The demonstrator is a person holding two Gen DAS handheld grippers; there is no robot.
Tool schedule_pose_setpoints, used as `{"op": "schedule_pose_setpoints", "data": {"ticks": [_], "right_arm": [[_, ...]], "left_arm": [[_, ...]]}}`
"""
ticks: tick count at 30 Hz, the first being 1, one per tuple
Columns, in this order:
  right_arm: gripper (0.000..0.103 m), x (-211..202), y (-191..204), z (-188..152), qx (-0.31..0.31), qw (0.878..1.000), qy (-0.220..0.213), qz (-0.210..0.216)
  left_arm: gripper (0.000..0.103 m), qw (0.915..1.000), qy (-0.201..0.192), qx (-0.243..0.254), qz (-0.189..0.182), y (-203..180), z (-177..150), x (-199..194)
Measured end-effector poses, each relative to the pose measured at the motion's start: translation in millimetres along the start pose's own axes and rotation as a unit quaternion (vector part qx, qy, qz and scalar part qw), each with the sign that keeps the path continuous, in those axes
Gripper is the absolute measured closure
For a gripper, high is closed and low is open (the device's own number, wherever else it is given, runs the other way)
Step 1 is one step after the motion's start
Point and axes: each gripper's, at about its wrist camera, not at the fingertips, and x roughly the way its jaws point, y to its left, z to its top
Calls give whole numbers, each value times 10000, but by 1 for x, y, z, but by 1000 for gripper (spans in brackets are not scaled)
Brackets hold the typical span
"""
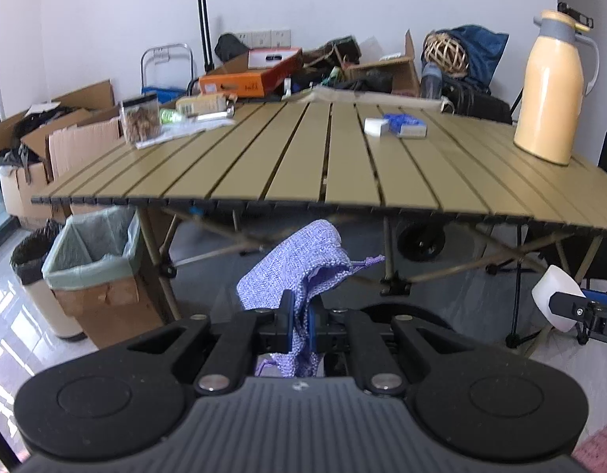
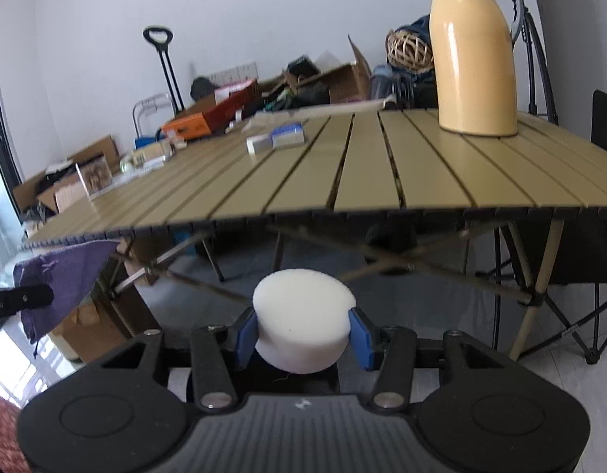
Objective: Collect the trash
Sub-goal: 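Carry the lavender pouch and white puff down toward the black trash bin, then open the left gripper over the bin to drop the lavender pouch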
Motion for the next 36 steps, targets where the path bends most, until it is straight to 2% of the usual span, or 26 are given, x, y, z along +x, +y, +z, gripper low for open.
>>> {"op": "schedule_pose_setpoints", "data": {"ticks": [7,18,27,36], "right_arm": [[55,12,-2,-19,-70,9991,384,-159],[55,35,-14,-44,-80,9944,926,-500],[55,52,-26,-55,21,9898,1226,-726],[55,62,-24,-55,-32,9882,1345,-733]], "left_arm": [[96,9997,242,-31,4,5,-17,17],[96,9958,874,-244,-106,15,-49,66],[96,9899,1351,-391,-182,25,-58,94],[96,9840,1700,-515,-158,28,-56,107]]}}
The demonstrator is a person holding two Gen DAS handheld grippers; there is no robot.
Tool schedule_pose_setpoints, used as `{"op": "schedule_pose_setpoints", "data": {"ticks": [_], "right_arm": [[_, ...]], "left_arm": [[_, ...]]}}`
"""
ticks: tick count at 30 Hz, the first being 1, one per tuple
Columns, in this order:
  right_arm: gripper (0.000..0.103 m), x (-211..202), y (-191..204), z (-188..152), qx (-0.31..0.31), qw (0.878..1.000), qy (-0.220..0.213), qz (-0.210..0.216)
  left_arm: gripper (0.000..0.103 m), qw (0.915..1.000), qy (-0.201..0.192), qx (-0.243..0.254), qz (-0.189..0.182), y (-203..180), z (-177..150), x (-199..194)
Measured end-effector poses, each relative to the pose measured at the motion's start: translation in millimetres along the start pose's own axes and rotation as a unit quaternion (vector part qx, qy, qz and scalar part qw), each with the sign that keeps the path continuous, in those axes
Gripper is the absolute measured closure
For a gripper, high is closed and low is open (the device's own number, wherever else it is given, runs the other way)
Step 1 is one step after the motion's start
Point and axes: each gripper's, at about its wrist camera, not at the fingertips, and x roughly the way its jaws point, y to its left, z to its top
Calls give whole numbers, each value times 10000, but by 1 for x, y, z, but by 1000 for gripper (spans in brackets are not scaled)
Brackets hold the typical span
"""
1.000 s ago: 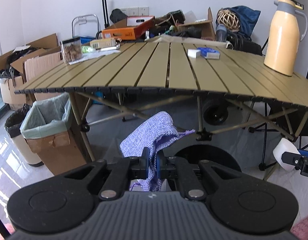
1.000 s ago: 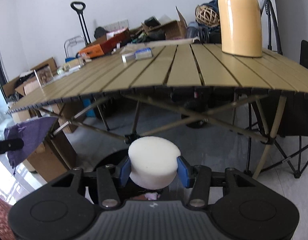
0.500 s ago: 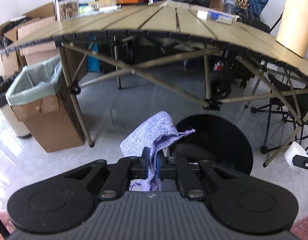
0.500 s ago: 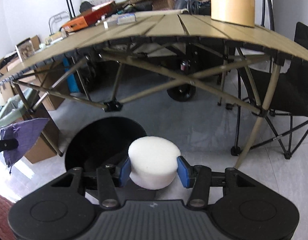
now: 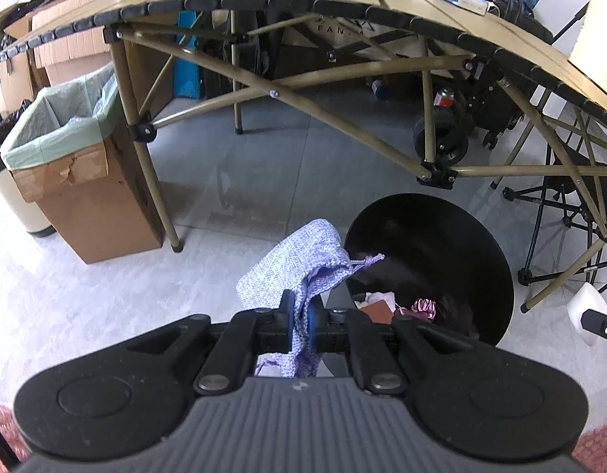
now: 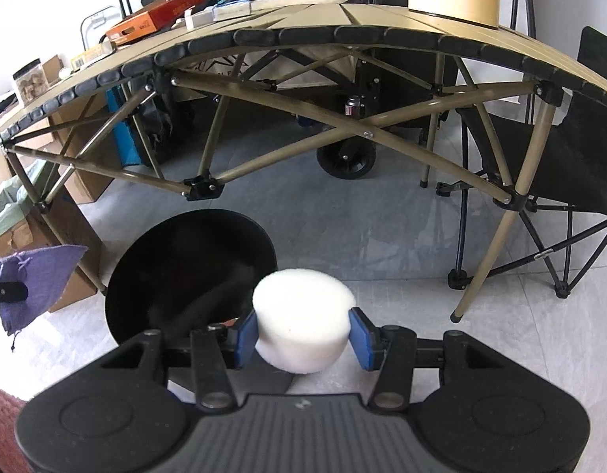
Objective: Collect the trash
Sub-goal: 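Open the left gripper over the bin to drop the lavender pouch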
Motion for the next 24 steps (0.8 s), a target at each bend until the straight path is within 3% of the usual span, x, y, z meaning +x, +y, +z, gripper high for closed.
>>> {"op": "schedule_pose_setpoints", "data": {"ticks": [24], "right_arm": [[55,14,-32,-3,332,9991,191,-199]], "left_arm": [[96,9966,392,206,-691,-71,33,10]]}}
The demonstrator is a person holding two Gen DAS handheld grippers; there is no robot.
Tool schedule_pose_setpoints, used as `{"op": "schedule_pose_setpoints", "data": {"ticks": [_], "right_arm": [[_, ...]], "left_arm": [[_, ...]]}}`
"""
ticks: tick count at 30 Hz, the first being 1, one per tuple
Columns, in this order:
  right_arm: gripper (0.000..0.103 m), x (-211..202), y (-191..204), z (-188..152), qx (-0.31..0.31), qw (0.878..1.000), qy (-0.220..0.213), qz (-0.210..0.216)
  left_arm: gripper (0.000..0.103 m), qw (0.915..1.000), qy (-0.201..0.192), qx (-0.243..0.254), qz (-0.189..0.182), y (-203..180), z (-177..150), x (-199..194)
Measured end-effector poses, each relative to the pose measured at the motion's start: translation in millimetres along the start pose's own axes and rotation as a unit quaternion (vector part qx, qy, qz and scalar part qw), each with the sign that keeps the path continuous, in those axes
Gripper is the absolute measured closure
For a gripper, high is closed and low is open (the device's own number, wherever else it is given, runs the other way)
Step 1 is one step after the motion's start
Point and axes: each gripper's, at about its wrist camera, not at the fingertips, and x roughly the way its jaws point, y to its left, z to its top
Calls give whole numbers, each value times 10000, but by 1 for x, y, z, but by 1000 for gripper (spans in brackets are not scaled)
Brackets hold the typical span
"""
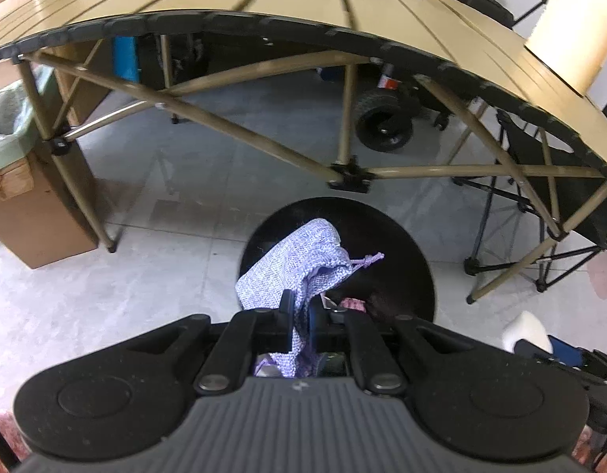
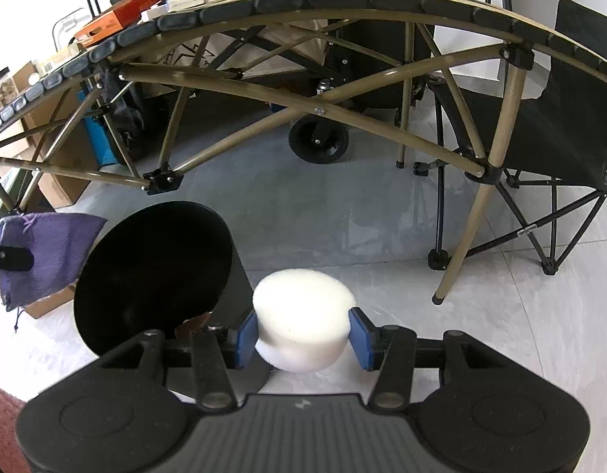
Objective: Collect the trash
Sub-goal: 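Open the left gripper over the bin to drop the lavender pouch, then move the right gripper over the bin and open it to drop the white puff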
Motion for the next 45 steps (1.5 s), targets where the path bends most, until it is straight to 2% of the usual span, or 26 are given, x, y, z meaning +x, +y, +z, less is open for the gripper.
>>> {"op": "schedule_pose_setpoints", "data": {"ticks": [9,20,38,39,40,41,42,43,45], "right_arm": [[55,2,-12,-4,135,9999,57,-81],[55,7,-21,-8,210,9995,161,-166],[55,9,-25,-9,255,9993,206,-202],[55,9,-25,-10,254,9993,206,-202],[55,9,-26,-10,254,9993,208,-204],[55,9,-26,-10,255,9993,208,-202],[55,9,-26,-10,255,9993,207,-202],[55,9,-26,-10,255,9993,206,-201],[55,9,-26,-10,255,9993,207,-203]], "left_arm": [[96,9995,183,112,-229,-33,5,12],[96,9987,381,221,-243,-63,7,34],[93,9983,486,333,-46,-74,6,52],[83,9982,483,344,-43,-75,6,51],[58,9983,478,333,-59,-74,6,51],[43,9985,460,300,-31,-73,6,50],[21,9988,409,277,47,-73,6,49],[12,9989,345,279,134,-73,7,47],[3,9990,240,300,240,-73,8,44]]}}
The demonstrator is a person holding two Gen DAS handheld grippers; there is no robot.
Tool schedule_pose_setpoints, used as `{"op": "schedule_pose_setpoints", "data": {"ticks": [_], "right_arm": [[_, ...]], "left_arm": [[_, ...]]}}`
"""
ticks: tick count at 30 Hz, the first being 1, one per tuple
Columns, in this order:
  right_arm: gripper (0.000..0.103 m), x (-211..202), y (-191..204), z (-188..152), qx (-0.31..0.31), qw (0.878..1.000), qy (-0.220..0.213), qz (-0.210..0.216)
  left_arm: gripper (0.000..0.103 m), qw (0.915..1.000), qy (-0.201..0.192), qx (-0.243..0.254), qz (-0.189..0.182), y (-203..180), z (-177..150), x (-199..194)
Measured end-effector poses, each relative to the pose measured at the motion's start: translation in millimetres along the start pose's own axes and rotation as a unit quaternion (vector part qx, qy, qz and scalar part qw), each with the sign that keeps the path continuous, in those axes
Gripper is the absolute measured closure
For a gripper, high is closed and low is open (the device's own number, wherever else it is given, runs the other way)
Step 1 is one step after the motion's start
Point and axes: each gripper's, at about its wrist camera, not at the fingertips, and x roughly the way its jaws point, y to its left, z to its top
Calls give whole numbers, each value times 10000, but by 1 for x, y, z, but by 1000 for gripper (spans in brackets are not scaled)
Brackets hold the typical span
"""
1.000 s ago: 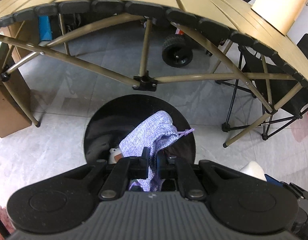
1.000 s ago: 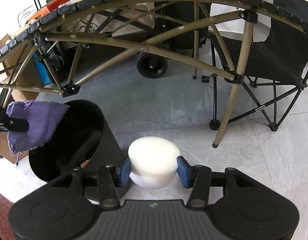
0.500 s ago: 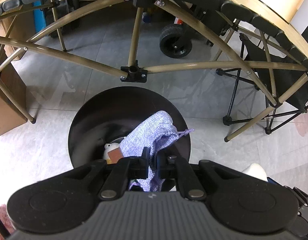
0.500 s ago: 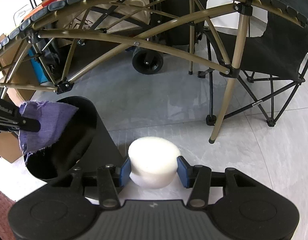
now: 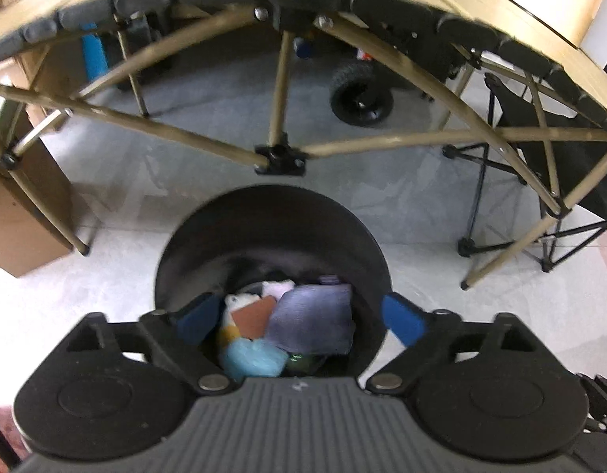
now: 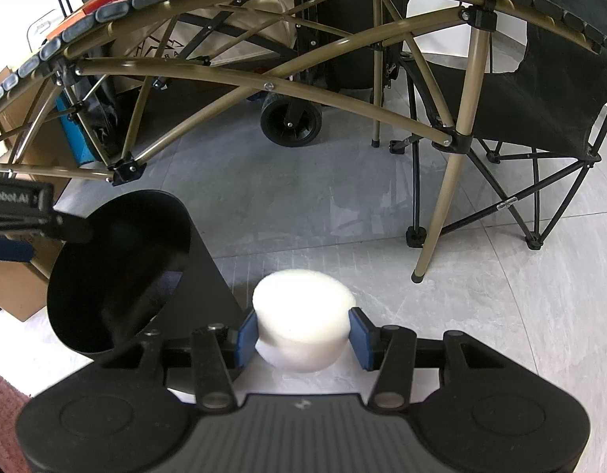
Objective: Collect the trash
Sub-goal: 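Move the right gripper over the bin and open it to drop the white puff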
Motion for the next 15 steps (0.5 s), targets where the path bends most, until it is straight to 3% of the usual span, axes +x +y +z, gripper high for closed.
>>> {"op": "schedule_pose_setpoints", "data": {"ticks": [1,15], "right_arm": [[55,0,0,0,-1,10000,1,0],[55,0,0,0,-8,10000,-4,2]], "left_arm": [[0,10000,-10,-28,29,1,0,0],[0,9999,128,-49,99,4,-3,2]]}}
